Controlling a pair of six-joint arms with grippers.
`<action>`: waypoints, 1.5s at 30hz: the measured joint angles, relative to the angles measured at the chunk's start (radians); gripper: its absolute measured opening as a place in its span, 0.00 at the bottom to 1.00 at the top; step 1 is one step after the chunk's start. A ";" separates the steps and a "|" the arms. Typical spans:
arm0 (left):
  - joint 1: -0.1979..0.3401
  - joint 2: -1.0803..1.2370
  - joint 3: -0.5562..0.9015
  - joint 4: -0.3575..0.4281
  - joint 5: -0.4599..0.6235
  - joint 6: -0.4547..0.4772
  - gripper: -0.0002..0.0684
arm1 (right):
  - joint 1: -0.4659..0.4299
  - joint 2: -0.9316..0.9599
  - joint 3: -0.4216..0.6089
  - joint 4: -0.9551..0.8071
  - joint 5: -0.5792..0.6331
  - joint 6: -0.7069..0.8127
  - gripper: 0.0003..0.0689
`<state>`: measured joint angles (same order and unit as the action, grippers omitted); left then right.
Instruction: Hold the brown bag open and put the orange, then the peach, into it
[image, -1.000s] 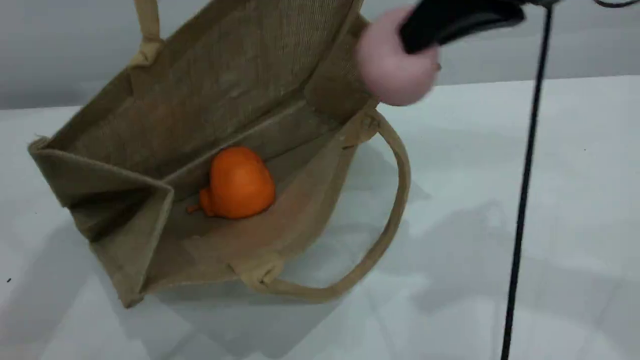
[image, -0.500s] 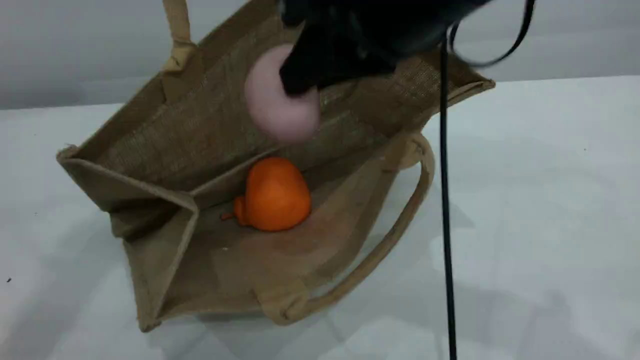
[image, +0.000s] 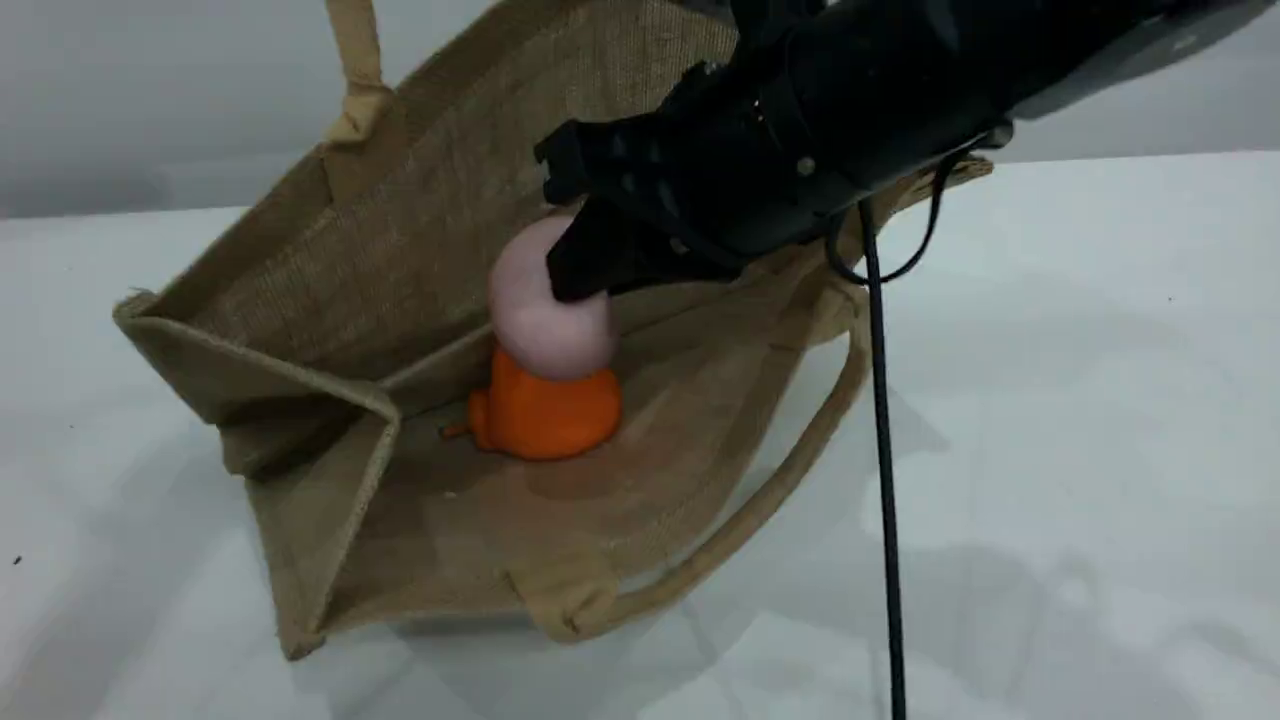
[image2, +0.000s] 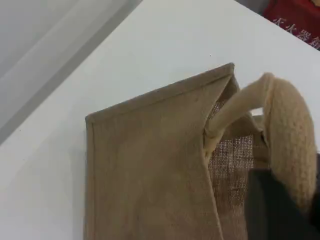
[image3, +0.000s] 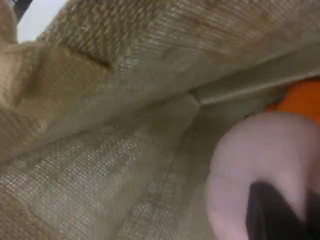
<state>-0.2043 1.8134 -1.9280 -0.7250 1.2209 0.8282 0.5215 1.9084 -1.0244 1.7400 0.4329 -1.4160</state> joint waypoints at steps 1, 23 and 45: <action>0.000 0.000 0.000 0.000 0.000 0.000 0.12 | 0.000 0.000 0.000 0.004 0.004 -0.003 0.03; 0.000 0.000 0.000 0.005 0.001 0.000 0.12 | -0.033 -0.111 -0.001 -0.036 0.040 -0.076 0.69; 0.000 0.000 0.275 0.086 -0.066 0.058 0.12 | -0.343 -0.702 0.000 -1.025 0.406 0.778 0.66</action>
<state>-0.2043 1.8134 -1.6535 -0.6390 1.1551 0.8857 0.1785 1.2061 -1.0241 0.7149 0.8385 -0.6383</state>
